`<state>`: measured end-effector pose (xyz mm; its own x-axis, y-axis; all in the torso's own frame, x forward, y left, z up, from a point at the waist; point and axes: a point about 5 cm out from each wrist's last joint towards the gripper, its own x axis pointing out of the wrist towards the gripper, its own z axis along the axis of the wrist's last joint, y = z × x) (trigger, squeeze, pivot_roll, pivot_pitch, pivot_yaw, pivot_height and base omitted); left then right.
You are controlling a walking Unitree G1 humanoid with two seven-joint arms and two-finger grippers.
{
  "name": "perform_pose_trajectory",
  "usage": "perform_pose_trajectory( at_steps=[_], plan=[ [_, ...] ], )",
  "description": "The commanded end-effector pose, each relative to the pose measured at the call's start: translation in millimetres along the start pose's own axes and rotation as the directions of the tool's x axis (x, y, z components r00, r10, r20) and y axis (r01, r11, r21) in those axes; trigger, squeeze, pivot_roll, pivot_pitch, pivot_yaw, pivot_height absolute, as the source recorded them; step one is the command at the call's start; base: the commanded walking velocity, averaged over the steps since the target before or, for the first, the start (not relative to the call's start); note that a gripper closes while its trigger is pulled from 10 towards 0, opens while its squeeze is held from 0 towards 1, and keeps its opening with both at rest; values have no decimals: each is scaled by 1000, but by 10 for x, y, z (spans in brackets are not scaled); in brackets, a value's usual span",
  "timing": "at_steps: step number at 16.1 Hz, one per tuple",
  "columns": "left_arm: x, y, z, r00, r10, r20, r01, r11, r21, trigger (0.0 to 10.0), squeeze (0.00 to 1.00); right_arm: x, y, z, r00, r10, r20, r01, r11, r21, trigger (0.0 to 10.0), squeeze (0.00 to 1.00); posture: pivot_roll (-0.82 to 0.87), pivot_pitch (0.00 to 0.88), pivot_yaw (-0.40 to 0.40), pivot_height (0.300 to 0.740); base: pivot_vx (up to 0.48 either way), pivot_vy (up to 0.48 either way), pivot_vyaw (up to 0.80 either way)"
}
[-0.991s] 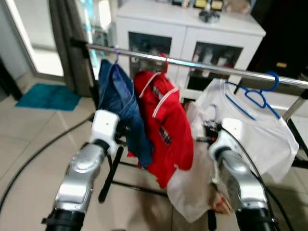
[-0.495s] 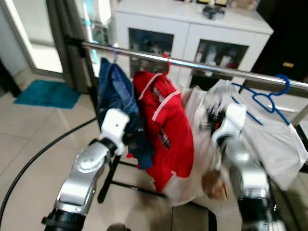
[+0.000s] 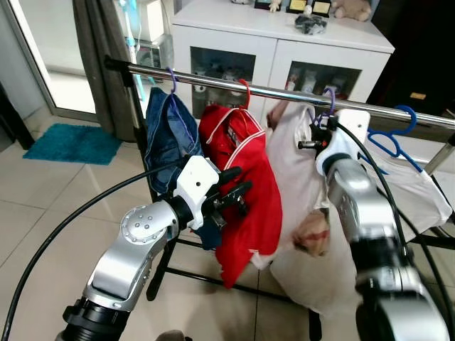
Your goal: Hang hanger
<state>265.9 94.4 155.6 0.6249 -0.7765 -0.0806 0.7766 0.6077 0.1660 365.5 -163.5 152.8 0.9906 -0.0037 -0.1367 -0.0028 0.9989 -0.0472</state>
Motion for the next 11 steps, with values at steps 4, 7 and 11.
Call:
perform_pose_trajectory(
  at_steps=[4, 7, 11],
  plan=[
    [1, 17, 72, 1000, -27, -8, 28, 999, 25, 10000, 0, 258, -14, 110, 997, -39, -72, 41, 999, 25, 10000, 0, 118, 0, -49, 740, 0, 0, 0],
    [-3, 11, 72, 999, -30, -14, 30, 999, 28, 10000, 0, 335, 16, 146, 993, -36, -109, 42, 998, 56, 10000, 0, 128, 0, -56, 740, 0, 0, 0],
    [-13, 3, 70, 1000, -23, -14, 24, 999, 25, 10000, 0, 339, 84, 1, 985, 8, -171, -3, 1000, 30, 10000, 192, 130, 0, -63, 740, 0, 0, 0]
  ],
)
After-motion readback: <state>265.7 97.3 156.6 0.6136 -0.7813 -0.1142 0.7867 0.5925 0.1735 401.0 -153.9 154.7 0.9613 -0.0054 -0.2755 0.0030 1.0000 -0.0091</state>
